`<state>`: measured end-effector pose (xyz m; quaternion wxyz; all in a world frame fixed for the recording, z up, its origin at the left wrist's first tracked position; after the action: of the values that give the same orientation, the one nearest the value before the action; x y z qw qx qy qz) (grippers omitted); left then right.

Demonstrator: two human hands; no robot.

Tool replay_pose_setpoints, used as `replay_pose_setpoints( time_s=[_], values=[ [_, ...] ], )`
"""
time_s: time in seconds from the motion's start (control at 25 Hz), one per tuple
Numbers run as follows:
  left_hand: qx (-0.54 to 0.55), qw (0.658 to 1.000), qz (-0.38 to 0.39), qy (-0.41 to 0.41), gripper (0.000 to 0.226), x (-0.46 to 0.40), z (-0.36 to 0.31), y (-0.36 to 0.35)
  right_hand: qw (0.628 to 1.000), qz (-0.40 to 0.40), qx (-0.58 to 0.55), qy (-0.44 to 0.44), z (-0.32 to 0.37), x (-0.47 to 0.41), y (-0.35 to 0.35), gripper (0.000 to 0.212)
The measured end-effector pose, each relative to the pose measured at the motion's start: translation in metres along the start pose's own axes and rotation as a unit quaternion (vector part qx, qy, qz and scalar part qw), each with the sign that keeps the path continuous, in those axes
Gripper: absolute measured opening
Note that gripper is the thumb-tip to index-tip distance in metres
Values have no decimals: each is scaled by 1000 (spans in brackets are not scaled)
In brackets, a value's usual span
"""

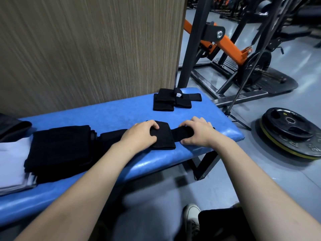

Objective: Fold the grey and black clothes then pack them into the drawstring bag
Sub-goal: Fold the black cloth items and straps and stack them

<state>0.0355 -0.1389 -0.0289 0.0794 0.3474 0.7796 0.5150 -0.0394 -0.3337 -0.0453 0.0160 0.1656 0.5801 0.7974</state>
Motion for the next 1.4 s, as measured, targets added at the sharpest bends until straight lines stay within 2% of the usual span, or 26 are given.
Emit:
replay_pose_setpoints(
  time_s=[0.12, 0.4, 0.52, 0.68, 0.8, 0.92, 1.0, 1.08, 1.16, 1.28, 1.4],
  values=[
    [-73, 997, 15, 13, 39, -3, 2, -10, 1000, -4, 5, -5, -5, 2, 3, 60],
    [-68, 996, 7, 53, 53, -3, -1, -10, 999, -17, -35, 8, -10, 8, 14, 59],
    [8, 998, 22, 62, 60, -7, 2, -11, 998, -10, -37, 46, 6, 5, 6, 52],
    [104, 993, 3, 60, 60, -7, 3, -4, 989, -10, -100, 107, 29, 2, 3, 41],
    [156, 986, -10, 55, 59, -6, 4, -1, 985, -22, -115, 123, 40, 1, 5, 32],
    [217, 974, -51, 41, 56, -6, 4, 6, 986, 6, -119, 120, 54, 1, -5, 32],
    [256, 962, -89, 22, 50, -5, 0, 12, 978, 15, -174, 113, 59, 2, -10, 34],
    [301, 946, -117, -8, 38, -2, -5, 18, 955, 18, -276, 103, 58, 4, -10, 36],
    [347, 930, -115, -37, 25, -2, -10, 20, 929, 25, -356, 93, 52, 6, -7, 40],
    [322, 939, -81, -85, 24, -6, -16, 13, 907, 25, -415, 62, 37, 12, 3, 41],
    [227, 966, -44, -114, 25, -8, -20, -2, 926, -1, -379, -1, 18, 19, 13, 37]
  ],
)
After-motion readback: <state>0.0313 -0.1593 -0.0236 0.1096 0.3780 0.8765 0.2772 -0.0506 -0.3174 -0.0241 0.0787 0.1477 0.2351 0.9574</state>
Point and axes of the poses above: each hand's wrist, its own x-axis away from the middle knuckle, its own y-axis out of the back of the hand, z = x × y, the point moved 7 cm from there along -x, towards the middle knuckle, and after that the axes turned 6 degrees about z, right-handed, at the moved point
